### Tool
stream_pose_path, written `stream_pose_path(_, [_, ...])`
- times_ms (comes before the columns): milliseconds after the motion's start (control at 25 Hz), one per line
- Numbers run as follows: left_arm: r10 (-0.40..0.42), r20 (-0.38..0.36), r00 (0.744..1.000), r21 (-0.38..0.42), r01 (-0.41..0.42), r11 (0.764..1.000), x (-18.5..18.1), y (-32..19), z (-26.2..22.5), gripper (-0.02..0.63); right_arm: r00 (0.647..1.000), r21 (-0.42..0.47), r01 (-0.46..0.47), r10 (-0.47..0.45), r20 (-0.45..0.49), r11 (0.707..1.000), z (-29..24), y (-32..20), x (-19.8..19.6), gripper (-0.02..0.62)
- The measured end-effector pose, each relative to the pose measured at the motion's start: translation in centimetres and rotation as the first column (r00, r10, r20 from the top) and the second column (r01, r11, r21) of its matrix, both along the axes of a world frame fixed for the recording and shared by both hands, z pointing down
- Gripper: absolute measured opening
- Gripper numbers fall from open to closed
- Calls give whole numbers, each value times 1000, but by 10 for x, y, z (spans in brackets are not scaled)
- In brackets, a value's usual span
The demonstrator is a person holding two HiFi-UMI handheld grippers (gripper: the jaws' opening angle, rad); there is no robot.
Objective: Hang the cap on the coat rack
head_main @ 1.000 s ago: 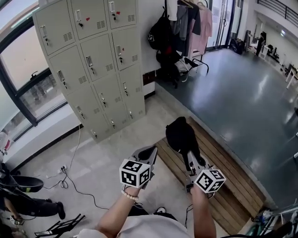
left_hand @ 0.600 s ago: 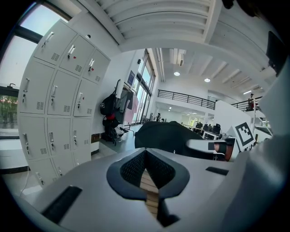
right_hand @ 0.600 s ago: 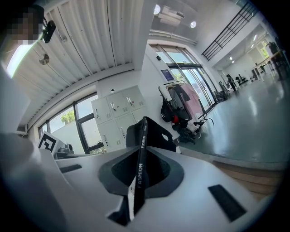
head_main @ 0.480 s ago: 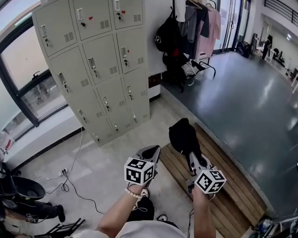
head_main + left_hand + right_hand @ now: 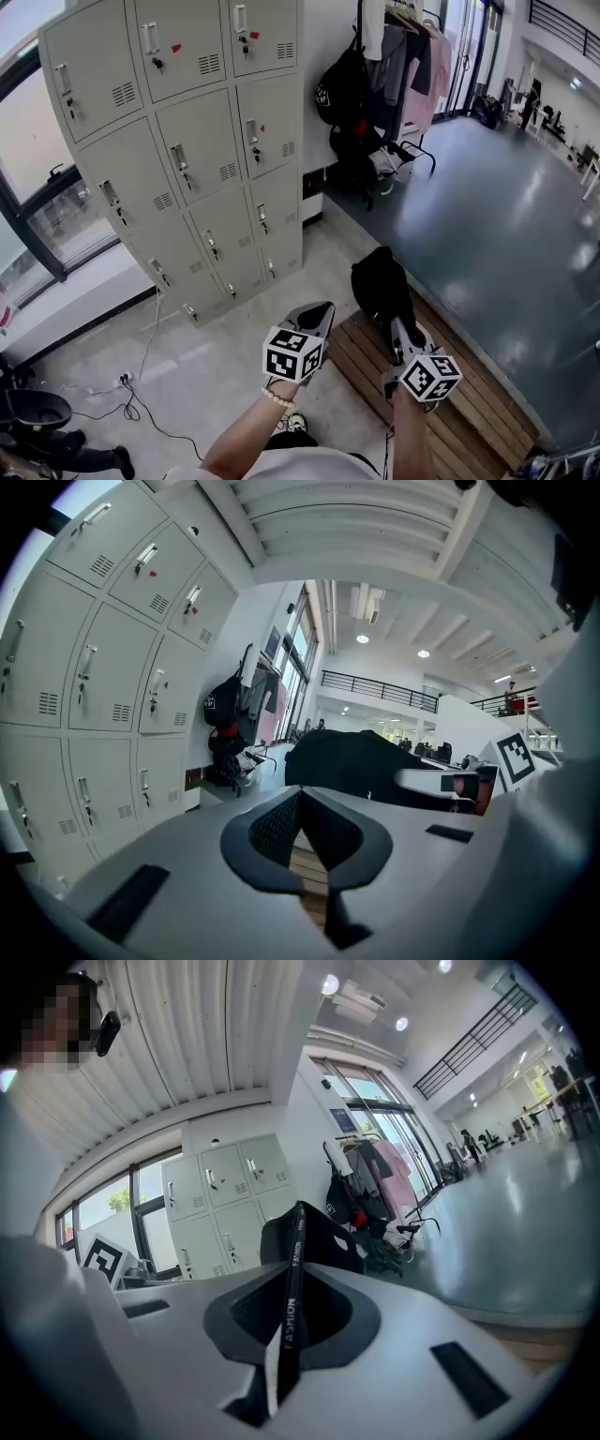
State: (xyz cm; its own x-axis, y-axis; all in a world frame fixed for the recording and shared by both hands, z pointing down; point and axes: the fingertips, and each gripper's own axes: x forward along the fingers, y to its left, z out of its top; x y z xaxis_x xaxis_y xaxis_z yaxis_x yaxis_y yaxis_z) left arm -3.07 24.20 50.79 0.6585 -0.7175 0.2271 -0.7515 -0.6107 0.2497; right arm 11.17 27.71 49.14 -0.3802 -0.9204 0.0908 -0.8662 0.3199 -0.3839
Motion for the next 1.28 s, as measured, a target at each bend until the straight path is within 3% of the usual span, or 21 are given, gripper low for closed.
stream_pose_path(280, [-19, -18, 1000, 34, 20, 999, -34, -69, -21, -2, 1000, 8, 27, -27, -16, 1000, -11, -71, -46, 17])
stream_pose_path(560, [-48, -26, 999, 29, 49, 998, -53, -126, -19, -2, 999, 3, 51, -51, -3, 999, -7, -132, -61, 17])
stream_pose_path(920, [-81, 31, 996, 48, 80, 996, -45, -229, -17, -2, 996, 18, 80, -81, 47, 997, 2, -241, -50, 17])
stream_pose_path(1280, [-95, 33, 995, 62, 93, 994, -5, -341, -30, -3, 993, 46, 96, -99, 59, 994, -14, -358, -13, 17])
